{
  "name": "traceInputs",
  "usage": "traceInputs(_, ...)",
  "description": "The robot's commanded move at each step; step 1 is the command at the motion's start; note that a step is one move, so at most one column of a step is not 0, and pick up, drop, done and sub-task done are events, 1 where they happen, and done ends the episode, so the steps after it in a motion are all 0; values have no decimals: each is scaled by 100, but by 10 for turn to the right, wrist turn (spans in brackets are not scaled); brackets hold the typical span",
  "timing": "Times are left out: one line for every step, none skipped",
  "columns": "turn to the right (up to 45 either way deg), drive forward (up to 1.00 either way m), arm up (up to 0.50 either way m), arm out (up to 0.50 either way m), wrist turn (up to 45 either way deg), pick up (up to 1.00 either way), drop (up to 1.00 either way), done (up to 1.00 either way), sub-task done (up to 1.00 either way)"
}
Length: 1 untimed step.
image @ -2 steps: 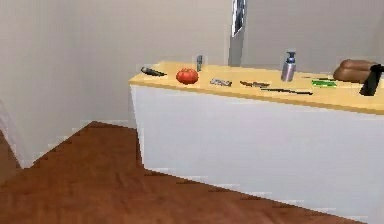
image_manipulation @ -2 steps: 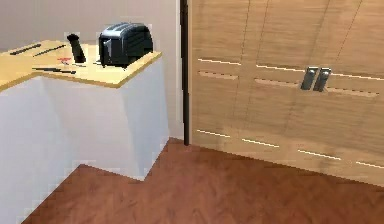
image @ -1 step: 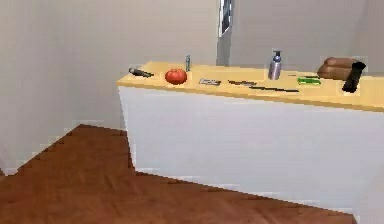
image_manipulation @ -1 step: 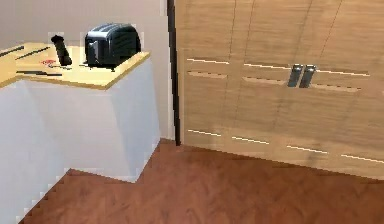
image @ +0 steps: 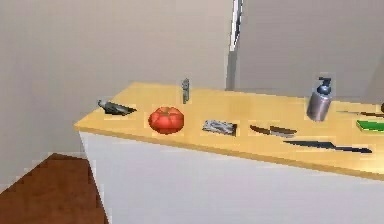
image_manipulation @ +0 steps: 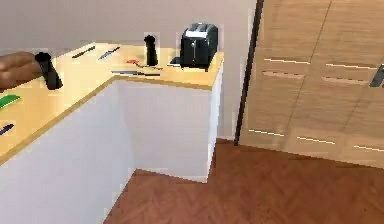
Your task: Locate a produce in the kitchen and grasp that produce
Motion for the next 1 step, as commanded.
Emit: traceInputs(-450,0,0,0,0,0,0,0,0)
